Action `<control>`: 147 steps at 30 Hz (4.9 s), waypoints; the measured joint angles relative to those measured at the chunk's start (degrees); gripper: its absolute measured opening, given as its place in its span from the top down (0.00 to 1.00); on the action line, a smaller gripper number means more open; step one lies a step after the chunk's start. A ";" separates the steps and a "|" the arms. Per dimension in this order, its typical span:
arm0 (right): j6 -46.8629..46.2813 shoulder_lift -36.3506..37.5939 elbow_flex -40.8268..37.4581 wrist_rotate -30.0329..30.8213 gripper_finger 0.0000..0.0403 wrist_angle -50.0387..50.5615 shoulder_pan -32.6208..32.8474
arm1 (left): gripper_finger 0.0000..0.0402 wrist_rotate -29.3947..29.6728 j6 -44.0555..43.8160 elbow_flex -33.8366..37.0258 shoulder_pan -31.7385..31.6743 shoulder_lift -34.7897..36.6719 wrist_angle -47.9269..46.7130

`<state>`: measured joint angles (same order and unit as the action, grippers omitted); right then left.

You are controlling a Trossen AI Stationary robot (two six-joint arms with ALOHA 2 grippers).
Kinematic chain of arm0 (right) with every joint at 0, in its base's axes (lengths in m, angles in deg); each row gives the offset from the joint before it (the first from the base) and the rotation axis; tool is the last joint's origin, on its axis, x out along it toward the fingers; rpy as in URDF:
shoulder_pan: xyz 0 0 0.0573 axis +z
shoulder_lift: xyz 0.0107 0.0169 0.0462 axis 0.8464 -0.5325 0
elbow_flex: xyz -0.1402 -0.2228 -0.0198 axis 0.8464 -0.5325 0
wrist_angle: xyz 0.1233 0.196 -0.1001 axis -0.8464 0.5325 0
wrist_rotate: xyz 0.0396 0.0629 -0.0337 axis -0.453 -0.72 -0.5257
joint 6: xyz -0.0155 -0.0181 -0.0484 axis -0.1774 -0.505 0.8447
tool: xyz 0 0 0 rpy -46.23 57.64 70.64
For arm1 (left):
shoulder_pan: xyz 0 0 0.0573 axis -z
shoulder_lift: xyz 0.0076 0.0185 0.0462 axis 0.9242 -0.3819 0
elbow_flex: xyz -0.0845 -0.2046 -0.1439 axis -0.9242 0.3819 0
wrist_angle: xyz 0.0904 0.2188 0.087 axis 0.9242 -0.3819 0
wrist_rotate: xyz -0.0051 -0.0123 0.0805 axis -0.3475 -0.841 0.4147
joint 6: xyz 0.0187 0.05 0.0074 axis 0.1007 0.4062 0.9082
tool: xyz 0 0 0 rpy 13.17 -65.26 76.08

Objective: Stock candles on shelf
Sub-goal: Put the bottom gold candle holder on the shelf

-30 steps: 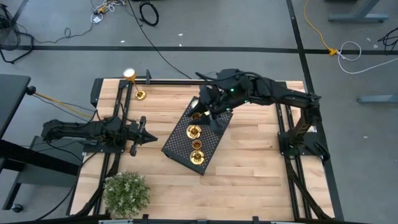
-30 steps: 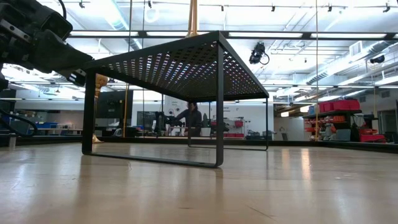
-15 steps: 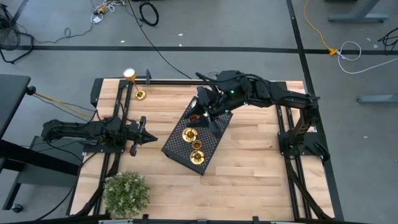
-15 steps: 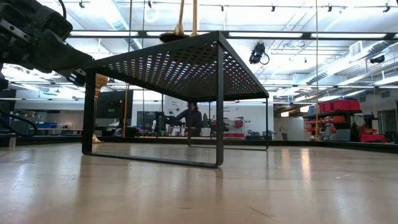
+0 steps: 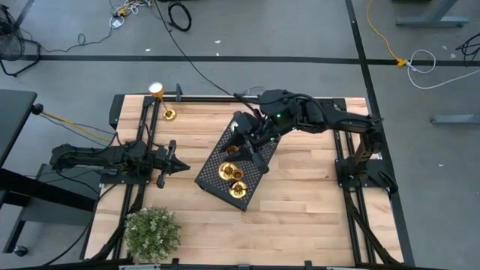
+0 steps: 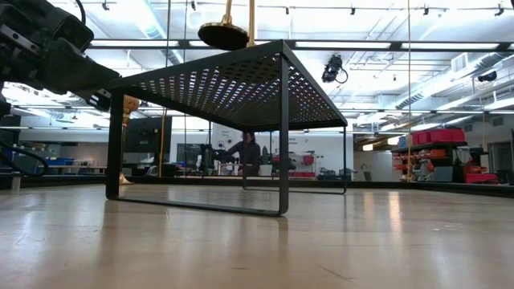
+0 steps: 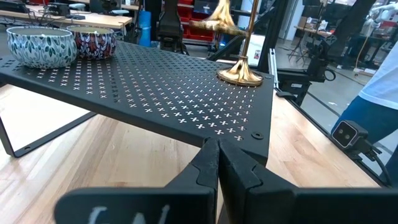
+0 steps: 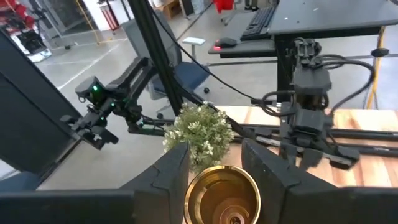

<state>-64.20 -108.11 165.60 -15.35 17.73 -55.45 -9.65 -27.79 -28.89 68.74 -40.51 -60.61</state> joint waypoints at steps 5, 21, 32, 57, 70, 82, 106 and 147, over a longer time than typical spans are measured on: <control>0.24 -1.34 0.00 0.04 0.66 0.22 0.51 | 0.97 0.01 0.00 0.01 0.00 0.00 -0.06; 0.61 -4.33 -0.02 0.19 0.66 -0.57 0.74 | 0.96 0.02 0.00 0.00 0.02 0.00 -0.07; 0.80 -5.66 -0.04 0.20 0.66 -0.61 0.77 | 0.96 0.02 0.00 0.02 0.02 0.00 -0.04; 1.57 -6.33 -0.04 0.10 0.66 0.96 0.07 | 0.97 0.00 0.00 0.00 0.01 0.00 -0.02; 1.77 -6.31 -0.04 0.15 0.66 0.72 -0.16 | 0.97 0.00 0.00 0.02 0.02 0.00 -0.02; 1.72 -6.05 -0.04 0.07 0.66 1.23 -1.76 | 0.97 0.02 0.00 0.00 0.02 0.00 -0.02; 3.47 -4.06 -0.04 -5.87 0.66 1.66 -3.45 | 0.96 0.01 0.00 0.02 0.01 0.01 0.00; 4.92 -1.80 -3.21 -8.95 0.66 -3.86 -4.97 | 0.97 0.00 0.00 0.02 0.01 0.00 -0.11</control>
<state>-59.27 -109.92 162.38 -24.30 13.87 -60.42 -9.65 -27.79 -28.87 68.75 -40.51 -60.72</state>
